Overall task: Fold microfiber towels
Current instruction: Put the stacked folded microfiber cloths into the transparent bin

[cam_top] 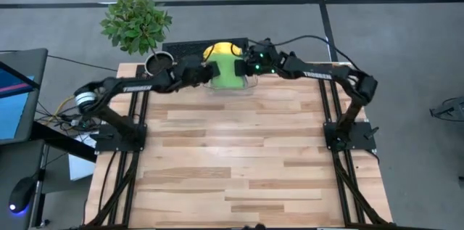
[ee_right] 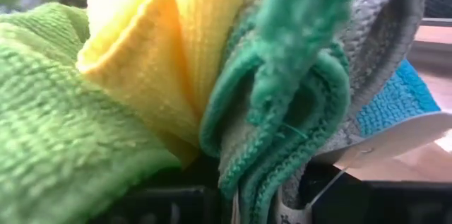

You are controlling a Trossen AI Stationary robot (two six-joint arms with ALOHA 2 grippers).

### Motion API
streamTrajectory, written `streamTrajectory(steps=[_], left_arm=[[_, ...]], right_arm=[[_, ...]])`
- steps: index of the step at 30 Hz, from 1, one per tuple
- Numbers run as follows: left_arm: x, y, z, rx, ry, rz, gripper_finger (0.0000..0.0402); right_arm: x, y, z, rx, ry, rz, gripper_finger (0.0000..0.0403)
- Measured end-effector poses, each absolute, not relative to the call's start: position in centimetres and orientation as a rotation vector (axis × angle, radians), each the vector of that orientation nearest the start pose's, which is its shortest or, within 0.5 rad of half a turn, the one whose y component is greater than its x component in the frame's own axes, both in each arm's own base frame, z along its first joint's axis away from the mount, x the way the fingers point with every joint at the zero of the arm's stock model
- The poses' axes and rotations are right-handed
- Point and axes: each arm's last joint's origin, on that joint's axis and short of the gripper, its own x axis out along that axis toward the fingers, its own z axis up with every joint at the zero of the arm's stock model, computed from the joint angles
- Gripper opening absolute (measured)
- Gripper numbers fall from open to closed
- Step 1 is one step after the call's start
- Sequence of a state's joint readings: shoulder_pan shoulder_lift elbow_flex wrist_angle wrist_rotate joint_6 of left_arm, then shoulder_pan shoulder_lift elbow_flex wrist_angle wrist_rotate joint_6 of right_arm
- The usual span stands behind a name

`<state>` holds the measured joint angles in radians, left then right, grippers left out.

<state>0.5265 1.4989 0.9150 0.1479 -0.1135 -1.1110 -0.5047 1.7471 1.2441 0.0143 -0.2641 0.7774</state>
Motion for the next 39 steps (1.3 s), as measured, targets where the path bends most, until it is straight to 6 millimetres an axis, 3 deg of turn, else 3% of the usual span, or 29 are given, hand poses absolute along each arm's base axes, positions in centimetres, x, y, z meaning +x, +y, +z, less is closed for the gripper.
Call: streamTrajectory(steps=[7,13,15,21,24,31,39], left_arm=[[29.1,21.3,20.6,-1.169,0.165,0.861,0.0082],[29.4,21.8,19.7,-1.173,0.200,0.882,0.0088],[29.4,21.9,19.8,-1.129,0.202,0.884,0.0099],[29.3,22.0,19.8,-1.050,0.241,0.864,0.0165],[29.3,22.0,19.8,-1.061,0.247,0.843,0.0204],[28.5,22.9,19.9,-1.099,0.261,0.789,0.0269],[27.9,23.6,20.0,-1.122,0.272,0.735,0.0275]], right_arm=[[34.8,-22.6,21.4,1.009,0.420,-0.445,0.0087],[34.3,-23.6,19.9,1.031,0.469,-0.485,0.0087],[34.2,-23.8,20.1,1.002,0.461,-0.482,0.0106],[34.0,-24.0,20.8,0.999,0.501,-0.542,0.0241],[34.0,-24.0,21.4,0.986,0.537,-0.556,0.0285],[34.0,-24.1,22.6,0.945,0.594,-0.597,0.0298],[33.8,-24.1,22.7,0.880,0.655,-0.598,0.0295]])
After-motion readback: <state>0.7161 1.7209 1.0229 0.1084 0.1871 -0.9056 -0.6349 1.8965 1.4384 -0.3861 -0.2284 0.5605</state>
